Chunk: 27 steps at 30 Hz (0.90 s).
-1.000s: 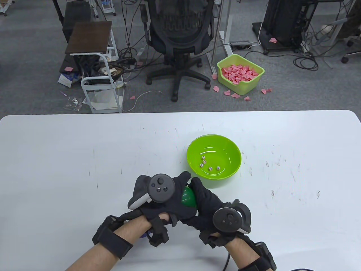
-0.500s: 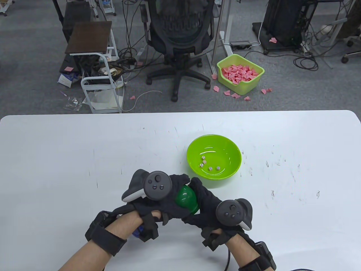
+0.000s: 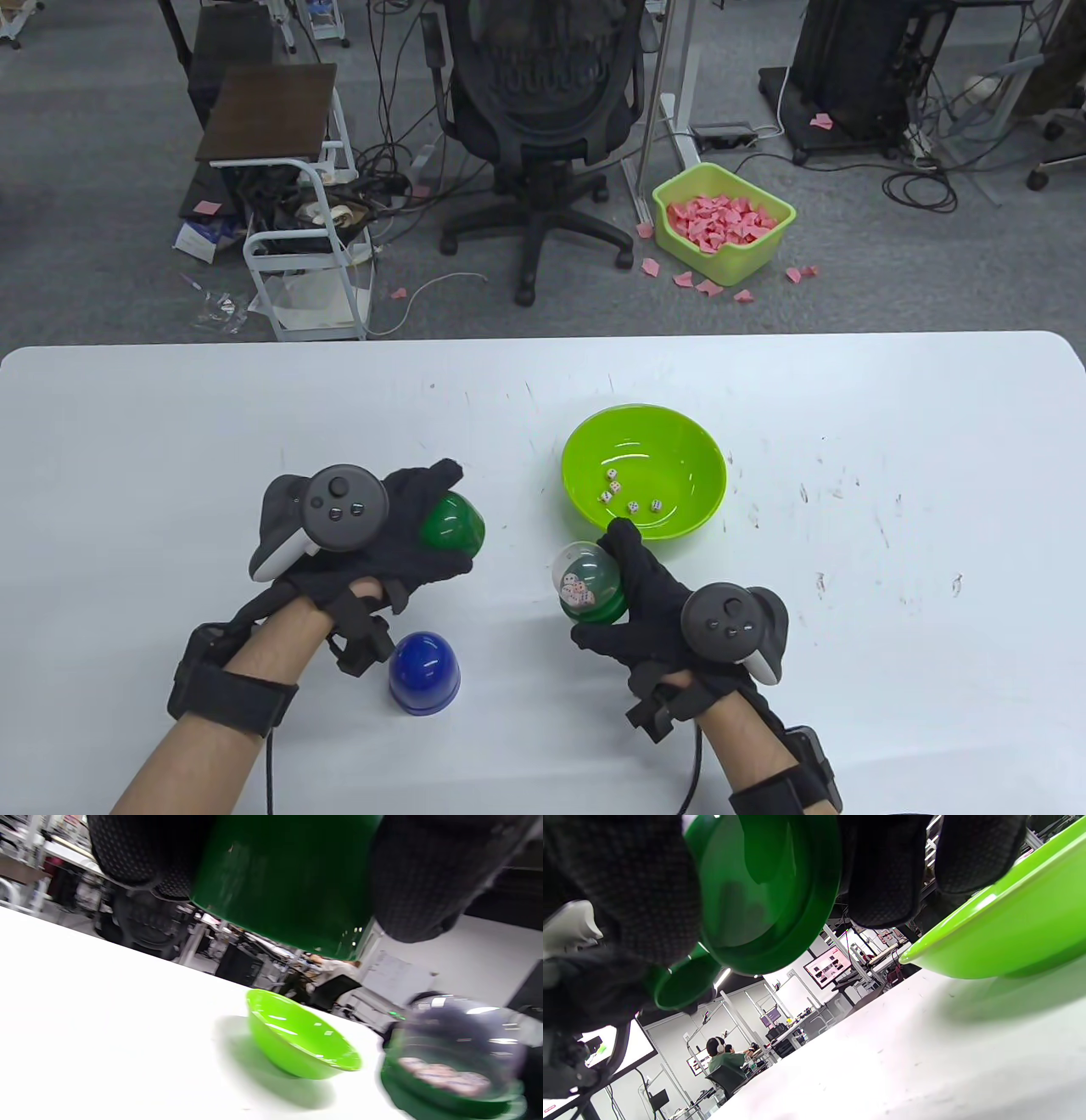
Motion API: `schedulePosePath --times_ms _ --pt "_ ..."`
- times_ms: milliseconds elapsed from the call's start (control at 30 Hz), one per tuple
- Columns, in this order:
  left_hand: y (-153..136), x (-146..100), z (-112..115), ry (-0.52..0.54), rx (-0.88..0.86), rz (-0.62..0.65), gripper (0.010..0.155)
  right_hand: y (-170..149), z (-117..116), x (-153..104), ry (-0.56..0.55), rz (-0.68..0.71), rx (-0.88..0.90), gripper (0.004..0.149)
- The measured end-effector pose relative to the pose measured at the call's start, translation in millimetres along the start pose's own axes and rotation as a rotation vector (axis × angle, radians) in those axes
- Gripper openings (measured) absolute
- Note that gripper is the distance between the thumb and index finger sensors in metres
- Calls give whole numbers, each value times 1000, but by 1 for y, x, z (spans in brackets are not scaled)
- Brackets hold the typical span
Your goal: Pour dice into bowl
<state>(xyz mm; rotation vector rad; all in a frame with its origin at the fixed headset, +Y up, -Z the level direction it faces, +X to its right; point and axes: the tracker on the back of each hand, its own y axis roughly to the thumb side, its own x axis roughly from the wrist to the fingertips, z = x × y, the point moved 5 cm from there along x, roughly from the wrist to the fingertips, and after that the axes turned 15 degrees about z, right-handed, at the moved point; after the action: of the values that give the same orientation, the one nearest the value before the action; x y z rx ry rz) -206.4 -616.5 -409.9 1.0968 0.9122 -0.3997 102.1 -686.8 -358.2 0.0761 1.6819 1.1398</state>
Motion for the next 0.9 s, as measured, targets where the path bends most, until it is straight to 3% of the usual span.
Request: schedulePosePath --times_ms 233,533,900 --pt "-58 -26 5 -14 149 -143 98 0 1 0 -6 2 1 110" --pt "-111 -52 24 -56 276 -282 94 2 5 0 -29 16 8 110" --pt "-146 -68 60 -156 286 -368 93 4 5 0 -38 35 15 109"
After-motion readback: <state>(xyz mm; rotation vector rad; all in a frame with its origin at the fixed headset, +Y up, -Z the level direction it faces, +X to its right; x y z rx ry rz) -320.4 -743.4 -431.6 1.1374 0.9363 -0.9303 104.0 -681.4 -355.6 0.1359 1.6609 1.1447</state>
